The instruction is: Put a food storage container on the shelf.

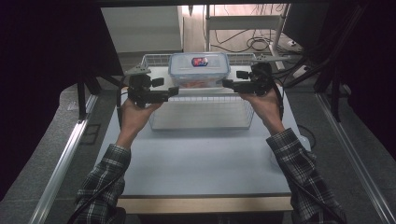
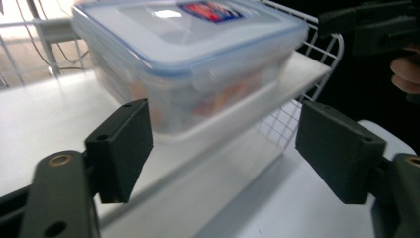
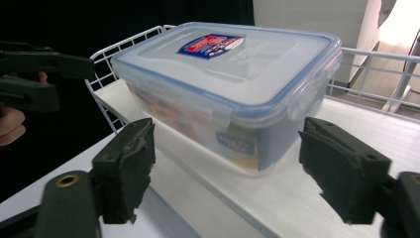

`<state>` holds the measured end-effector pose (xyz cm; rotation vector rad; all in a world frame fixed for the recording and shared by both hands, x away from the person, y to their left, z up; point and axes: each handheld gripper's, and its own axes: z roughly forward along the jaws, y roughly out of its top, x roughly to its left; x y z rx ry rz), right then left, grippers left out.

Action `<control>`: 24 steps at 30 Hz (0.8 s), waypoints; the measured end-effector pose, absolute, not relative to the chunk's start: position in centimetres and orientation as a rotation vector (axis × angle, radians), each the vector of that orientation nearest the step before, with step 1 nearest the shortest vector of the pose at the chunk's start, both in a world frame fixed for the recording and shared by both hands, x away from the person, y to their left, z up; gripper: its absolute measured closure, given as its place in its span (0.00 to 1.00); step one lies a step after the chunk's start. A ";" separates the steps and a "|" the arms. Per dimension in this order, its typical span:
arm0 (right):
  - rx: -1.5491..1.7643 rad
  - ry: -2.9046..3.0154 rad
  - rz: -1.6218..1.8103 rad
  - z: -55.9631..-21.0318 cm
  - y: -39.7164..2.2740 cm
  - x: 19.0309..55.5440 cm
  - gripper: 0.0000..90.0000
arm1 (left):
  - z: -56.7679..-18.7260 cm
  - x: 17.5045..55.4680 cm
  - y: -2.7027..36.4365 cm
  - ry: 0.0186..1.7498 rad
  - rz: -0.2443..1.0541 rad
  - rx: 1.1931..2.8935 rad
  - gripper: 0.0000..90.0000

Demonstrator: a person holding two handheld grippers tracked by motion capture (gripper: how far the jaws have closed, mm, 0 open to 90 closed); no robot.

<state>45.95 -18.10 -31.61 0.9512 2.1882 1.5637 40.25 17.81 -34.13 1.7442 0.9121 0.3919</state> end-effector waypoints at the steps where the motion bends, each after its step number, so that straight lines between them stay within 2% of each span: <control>1: 0.944 2.191 1.564 -31.7 -18.1 45.7 0.22 | -34.3 40.0 17.8 0.905 0.388 1.747 0.21; 13: 0.850 2.205 1.536 -32.9 -18.0 42.8 0.13 | -36.8 36.9 17.5 0.875 0.364 1.793 0.10; 24: 0.806 2.243 1.506 -34.3 -17.9 40.6 0.09 | -38.7 34.4 16.5 0.839 0.430 1.865 0.04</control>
